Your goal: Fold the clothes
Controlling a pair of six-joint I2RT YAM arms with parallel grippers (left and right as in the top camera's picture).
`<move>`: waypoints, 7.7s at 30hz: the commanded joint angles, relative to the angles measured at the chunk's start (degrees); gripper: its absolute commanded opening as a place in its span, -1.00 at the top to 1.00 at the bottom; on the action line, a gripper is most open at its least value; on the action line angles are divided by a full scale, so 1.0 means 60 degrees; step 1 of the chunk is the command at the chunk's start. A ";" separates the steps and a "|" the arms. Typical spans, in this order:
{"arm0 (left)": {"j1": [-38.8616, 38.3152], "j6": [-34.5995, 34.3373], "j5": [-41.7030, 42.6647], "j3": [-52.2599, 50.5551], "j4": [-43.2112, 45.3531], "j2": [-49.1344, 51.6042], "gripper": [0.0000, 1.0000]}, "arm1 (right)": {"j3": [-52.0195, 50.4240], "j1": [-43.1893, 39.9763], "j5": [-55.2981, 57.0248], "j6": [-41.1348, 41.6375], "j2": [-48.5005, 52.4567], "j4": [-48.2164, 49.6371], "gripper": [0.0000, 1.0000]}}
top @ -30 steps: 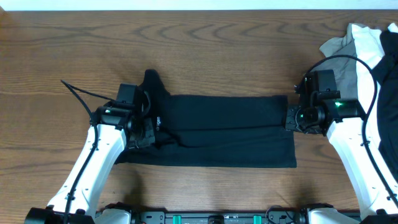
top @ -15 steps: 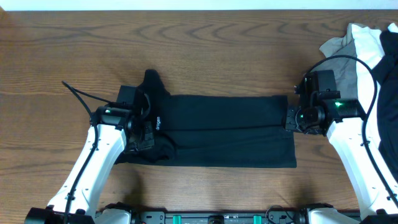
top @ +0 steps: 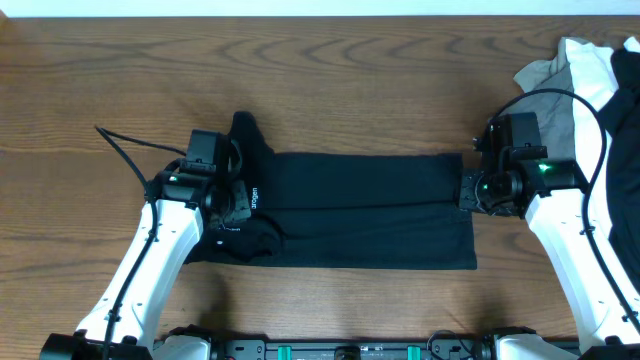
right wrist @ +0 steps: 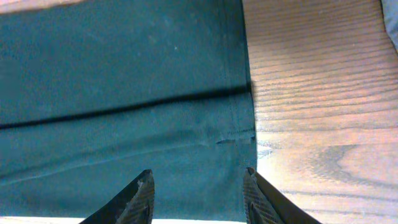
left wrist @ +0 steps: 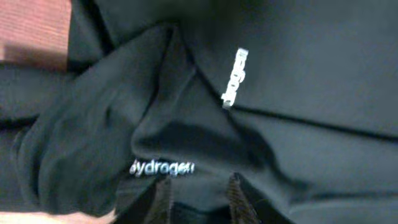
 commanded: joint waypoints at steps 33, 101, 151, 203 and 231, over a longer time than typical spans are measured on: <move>-0.2342 -0.0044 0.1953 -0.0678 -0.0885 0.2867 0.77 | 0.0000 0.0047 -0.1093 -0.1045 -0.0033 -0.0007 0.11; -0.2320 -0.0554 0.0561 -0.0182 -0.0233 0.2444 0.26 | 0.0000 0.0047 -0.1093 -0.1049 -0.0033 -0.0189 0.10; -0.2517 -0.1049 0.0561 -0.0186 -0.0339 0.2514 0.29 | 0.0000 0.0047 -0.1093 -0.1045 -0.0033 -0.0186 0.10; -0.2506 -0.0798 -0.0120 0.0299 0.0197 0.2342 0.25 | 0.0000 0.0044 -0.1060 -0.1045 -0.0033 -0.0117 0.09; 0.1093 0.2197 0.0550 0.3304 0.0605 0.2087 -0.36 | 0.0000 0.0044 -0.1060 -0.1045 -0.0033 -0.0066 -0.01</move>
